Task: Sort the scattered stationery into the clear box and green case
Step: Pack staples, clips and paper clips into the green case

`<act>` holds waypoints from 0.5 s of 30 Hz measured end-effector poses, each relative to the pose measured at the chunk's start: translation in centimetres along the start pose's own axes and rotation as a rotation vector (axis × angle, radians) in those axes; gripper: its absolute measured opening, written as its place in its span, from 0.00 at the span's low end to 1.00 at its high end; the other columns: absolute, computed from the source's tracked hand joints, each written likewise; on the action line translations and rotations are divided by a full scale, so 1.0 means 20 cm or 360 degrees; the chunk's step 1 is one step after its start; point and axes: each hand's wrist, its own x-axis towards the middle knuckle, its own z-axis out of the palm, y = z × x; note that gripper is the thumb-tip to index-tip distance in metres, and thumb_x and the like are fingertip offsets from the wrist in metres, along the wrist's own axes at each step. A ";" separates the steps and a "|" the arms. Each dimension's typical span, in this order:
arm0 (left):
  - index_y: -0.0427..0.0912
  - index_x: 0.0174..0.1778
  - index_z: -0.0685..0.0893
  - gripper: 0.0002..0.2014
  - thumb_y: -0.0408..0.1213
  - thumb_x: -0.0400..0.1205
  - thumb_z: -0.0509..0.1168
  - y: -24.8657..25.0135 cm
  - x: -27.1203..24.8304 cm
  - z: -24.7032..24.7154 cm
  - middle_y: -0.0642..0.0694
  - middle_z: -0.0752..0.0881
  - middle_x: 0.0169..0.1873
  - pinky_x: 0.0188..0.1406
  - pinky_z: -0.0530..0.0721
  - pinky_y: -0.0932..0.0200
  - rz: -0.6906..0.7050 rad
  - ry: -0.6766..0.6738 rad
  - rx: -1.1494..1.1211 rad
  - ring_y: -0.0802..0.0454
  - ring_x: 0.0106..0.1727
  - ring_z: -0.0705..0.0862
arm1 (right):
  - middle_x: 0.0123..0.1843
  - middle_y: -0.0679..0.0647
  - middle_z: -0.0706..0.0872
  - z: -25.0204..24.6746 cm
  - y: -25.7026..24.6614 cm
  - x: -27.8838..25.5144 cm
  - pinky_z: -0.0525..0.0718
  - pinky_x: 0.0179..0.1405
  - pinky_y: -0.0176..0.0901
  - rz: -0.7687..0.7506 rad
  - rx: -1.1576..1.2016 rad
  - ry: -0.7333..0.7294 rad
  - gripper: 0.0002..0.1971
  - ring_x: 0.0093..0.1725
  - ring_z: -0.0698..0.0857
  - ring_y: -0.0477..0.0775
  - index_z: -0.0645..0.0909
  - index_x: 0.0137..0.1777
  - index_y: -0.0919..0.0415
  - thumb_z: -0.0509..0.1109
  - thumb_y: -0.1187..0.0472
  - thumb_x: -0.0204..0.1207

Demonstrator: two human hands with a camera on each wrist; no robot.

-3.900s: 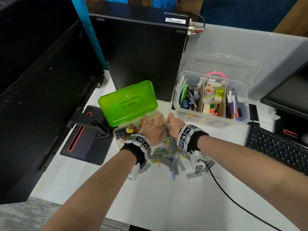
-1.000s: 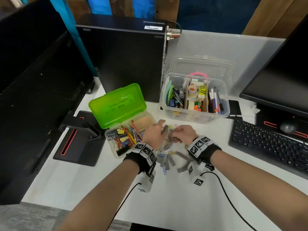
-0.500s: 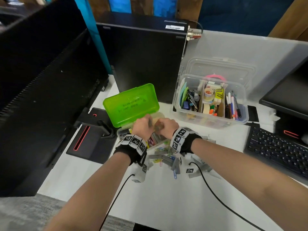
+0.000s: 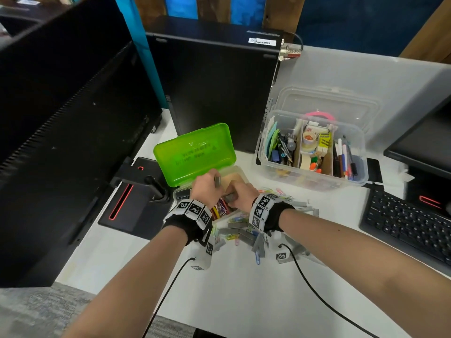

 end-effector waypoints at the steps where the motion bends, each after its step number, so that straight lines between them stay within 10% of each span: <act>1: 0.42 0.57 0.79 0.11 0.30 0.79 0.64 0.00 0.00 0.00 0.43 0.86 0.40 0.41 0.84 0.54 0.0001 0.0000 0.0002 0.43 0.44 0.86 | 0.54 0.57 0.84 0.00 0.01 0.00 0.76 0.46 0.41 0.0010 -0.0006 0.0012 0.11 0.51 0.81 0.57 0.79 0.56 0.61 0.70 0.67 0.74; 15: 0.43 0.56 0.79 0.10 0.33 0.79 0.65 0.04 -0.03 0.01 0.42 0.88 0.43 0.44 0.85 0.54 0.0005 -0.0042 0.0070 0.43 0.46 0.86 | 0.55 0.60 0.87 -0.03 0.02 -0.01 0.85 0.51 0.45 0.0219 0.0375 0.0068 0.16 0.53 0.86 0.61 0.83 0.56 0.62 0.61 0.75 0.74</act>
